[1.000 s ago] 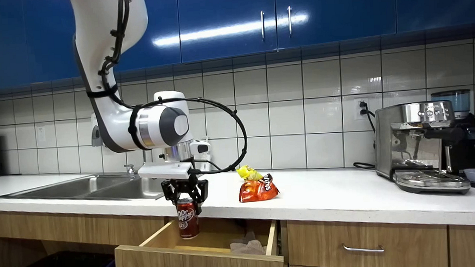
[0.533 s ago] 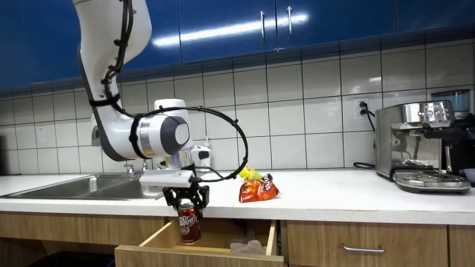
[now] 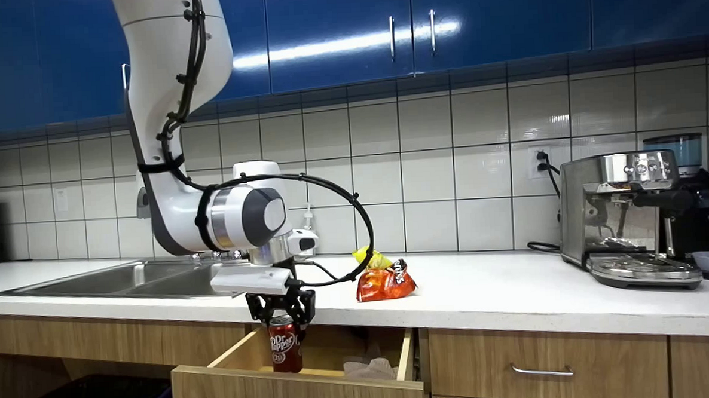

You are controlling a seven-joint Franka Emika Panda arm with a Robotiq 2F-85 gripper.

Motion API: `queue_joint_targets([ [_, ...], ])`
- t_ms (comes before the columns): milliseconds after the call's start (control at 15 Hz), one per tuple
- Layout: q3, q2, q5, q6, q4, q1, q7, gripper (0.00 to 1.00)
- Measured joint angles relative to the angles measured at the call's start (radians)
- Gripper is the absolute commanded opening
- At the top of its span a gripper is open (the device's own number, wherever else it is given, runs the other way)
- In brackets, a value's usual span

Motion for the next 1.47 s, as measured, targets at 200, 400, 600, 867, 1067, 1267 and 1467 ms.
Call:
queue_joint_targets([
  [200,-0.017,0.021,-0.002,0.026,0.0,0.011,0.0,0.39],
  [400,-0.023,0.04,-0.002,0.052,0.0,0.013,0.0,0.39],
  [600,-0.024,0.061,-0.001,0.076,0.0,0.013,0.0,0.39],
  [867,-0.025,0.082,0.006,0.109,0.0,0.012,0.0,0.39],
  [1067,-0.023,0.092,0.014,0.129,0.001,0.012,0.0,0.39],
  [1267,-0.018,0.098,0.02,0.142,0.001,0.012,0.0,0.39],
  [1467,-0.009,0.098,0.022,0.146,0.003,0.012,0.0,0.39],
])
